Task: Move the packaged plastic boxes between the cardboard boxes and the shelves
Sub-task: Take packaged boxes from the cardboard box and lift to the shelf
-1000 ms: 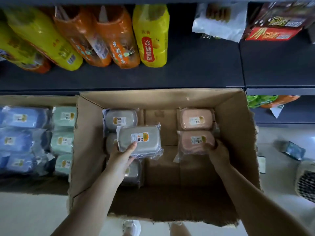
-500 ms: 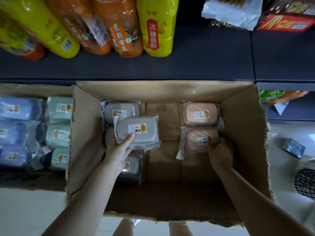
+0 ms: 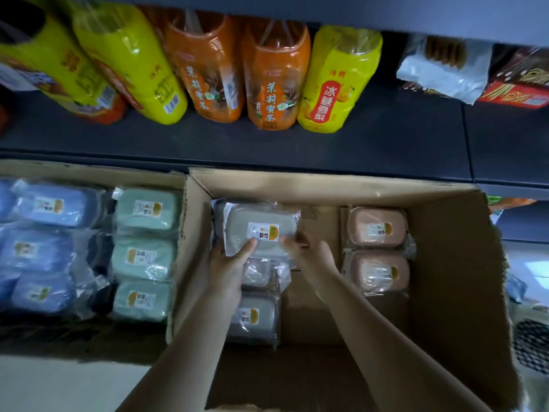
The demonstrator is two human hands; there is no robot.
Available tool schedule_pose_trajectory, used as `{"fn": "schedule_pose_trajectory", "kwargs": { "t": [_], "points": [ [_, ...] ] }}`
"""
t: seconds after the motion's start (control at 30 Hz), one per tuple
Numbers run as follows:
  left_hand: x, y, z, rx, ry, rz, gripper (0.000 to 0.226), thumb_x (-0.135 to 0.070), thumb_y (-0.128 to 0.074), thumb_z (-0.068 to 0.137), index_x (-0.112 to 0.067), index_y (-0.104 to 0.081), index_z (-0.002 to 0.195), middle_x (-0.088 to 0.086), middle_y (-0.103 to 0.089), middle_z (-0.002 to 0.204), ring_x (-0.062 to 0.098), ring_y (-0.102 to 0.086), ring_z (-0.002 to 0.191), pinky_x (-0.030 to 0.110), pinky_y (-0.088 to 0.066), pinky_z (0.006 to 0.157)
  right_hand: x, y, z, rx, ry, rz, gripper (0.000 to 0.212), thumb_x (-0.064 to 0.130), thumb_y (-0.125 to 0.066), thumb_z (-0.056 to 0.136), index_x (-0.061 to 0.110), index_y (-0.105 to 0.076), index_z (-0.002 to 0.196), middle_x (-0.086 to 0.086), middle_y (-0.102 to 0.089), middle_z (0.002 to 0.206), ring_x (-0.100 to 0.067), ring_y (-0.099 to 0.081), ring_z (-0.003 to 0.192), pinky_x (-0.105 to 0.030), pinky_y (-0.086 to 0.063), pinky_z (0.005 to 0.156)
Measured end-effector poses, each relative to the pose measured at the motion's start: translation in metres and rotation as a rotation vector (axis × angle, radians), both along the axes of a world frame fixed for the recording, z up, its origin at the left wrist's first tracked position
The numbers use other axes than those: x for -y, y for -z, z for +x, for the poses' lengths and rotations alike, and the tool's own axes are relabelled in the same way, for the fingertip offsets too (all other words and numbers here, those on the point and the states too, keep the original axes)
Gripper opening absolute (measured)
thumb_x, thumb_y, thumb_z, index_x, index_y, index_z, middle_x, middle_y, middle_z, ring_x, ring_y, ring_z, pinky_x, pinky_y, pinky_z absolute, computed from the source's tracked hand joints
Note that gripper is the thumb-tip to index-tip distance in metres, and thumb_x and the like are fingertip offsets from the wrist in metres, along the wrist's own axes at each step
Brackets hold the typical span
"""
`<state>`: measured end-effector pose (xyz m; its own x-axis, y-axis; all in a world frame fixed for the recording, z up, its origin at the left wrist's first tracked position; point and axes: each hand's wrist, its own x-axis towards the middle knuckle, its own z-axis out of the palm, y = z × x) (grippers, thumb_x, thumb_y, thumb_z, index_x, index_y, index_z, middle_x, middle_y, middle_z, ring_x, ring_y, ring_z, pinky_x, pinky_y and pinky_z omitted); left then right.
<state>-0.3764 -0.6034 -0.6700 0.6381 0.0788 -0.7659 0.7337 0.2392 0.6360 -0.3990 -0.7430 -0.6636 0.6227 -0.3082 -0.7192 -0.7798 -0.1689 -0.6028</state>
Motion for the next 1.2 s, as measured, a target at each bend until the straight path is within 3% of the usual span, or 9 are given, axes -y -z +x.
{"fn": "schedule_pose_trajectory", "kwargs": {
  "t": [0.2, 0.27, 0.37, 0.5, 0.77, 0.9, 1.0, 1.1, 1.2],
  "points": [
    [-0.004, 0.022, 0.016, -0.171, -0.277, -0.096, 0.024, -0.017, -0.075, 0.079, -0.015, -0.065, 0.100, -0.003, -0.070, 0.096, 0.003, -0.066, 0.083, 0.015, -0.050, 0.069, -0.025, 0.023, 0.029, 0.023, 0.142, -0.015, 0.018, 0.033, -0.066, 0.083, 0.015, -0.069, 0.081, -0.004, -0.067, 0.074, -0.021, -0.063, 0.070, -0.041, -0.056, 0.070],
    [-0.004, 0.029, 0.021, -0.225, -0.385, -0.113, 0.026, -0.020, -0.077, 0.077, -0.014, -0.066, 0.099, -0.007, -0.072, 0.079, 0.004, -0.062, 0.074, 0.015, -0.047, 0.064, -0.031, 0.033, 0.035, 0.055, 0.139, -0.003, 0.020, 0.032, -0.068, 0.082, 0.012, -0.067, 0.079, -0.002, -0.061, 0.066, -0.018, -0.055, 0.062, -0.038, -0.050, 0.061],
    [-0.002, 0.036, 0.029, -0.273, -0.425, -0.064, 0.020, -0.023, -0.073, 0.080, -0.017, -0.057, 0.072, -0.010, -0.063, 0.051, 0.005, -0.054, 0.061, 0.017, -0.043, 0.057, -0.041, 0.043, 0.039, 0.073, 0.105, -0.050, 0.024, 0.032, -0.067, 0.083, 0.008, -0.067, 0.087, -0.006, -0.066, 0.072, -0.016, -0.055, 0.064, -0.032, -0.046, 0.062],
    [0.001, 0.046, 0.031, -0.247, -0.337, 0.029, 0.023, -0.028, -0.067, 0.087, -0.017, -0.054, 0.071, -0.002, -0.060, 0.074, 0.007, -0.056, 0.069, 0.018, -0.050, 0.070, -0.045, 0.053, 0.042, 0.116, 0.080, -0.113, 0.020, 0.030, -0.067, 0.083, 0.011, -0.068, 0.089, -0.003, -0.069, 0.081, -0.014, -0.058, 0.068, -0.025, -0.045, 0.059],
    [-0.006, 0.055, 0.033, -0.232, -0.230, 0.073, 0.022, -0.027, -0.065, 0.087, -0.013, -0.054, 0.075, 0.001, -0.060, 0.079, 0.009, -0.056, 0.068, 0.018, -0.050, 0.064, -0.039, 0.077, 0.044, 0.063, 0.007, -0.216, 0.046, 0.053, -0.066, 0.075, 0.019, -0.068, 0.105, -0.001, -0.066, 0.103, -0.016, -0.062, 0.093, -0.023, -0.045, 0.074],
    [-0.012, 0.053, 0.033, -0.271, -0.093, 0.138, 0.027, -0.036, -0.065, 0.086, -0.012, -0.056, 0.076, 0.003, -0.060, 0.079, 0.011, -0.057, 0.066, 0.019, -0.052, 0.065, -0.040, 0.069, 0.045, 0.057, -0.013, -0.221, 0.036, 0.048, -0.066, 0.078, 0.018, -0.068, 0.098, -0.003, -0.066, 0.096, -0.017, -0.062, 0.082, -0.021, -0.037, 0.056],
    [-0.018, 0.048, 0.031, -0.287, -0.019, 0.166, 0.030, -0.037, -0.064, 0.087, -0.009, -0.054, 0.084, 0.004, -0.057, 0.072, 0.013, -0.055, 0.062, 0.024, -0.053, 0.069, -0.040, 0.057, 0.043, 0.044, -0.056, -0.175, 0.027, 0.042, -0.064, 0.082, 0.018, -0.063, 0.094, -0.002, -0.066, 0.088, -0.014, -0.056, 0.067, -0.024, -0.040, 0.052],
    [-0.026, 0.033, 0.029, -0.302, 0.144, 0.208, 0.029, -0.033, -0.055, 0.094, -0.010, -0.048, 0.079, 0.000, -0.057, 0.048, 0.014, -0.050, 0.060, 0.030, -0.052, 0.078, -0.037, 0.036, 0.033, 0.016, -0.126, -0.174, 0.029, 0.041, -0.063, 0.085, 0.016, -0.059, 0.099, -0.002, -0.066, 0.091, -0.018, -0.063, 0.074, -0.034, -0.053, 0.065],
    [-0.036, 0.011, 0.020, -0.260, 0.344, 0.219, 0.020, -0.019, -0.050, 0.097, -0.017, -0.045, 0.078, 0.004, -0.053, 0.064, 0.012, -0.046, 0.058, 0.023, -0.046, 0.059, -0.032, 0.010, 0.016, -0.028, -0.191, -0.231, 0.033, 0.037, -0.062, 0.087, 0.009, -0.060, 0.104, -0.010, -0.067, 0.099, -0.027, -0.065, 0.092, -0.040, -0.053, 0.079]
  ]
}}
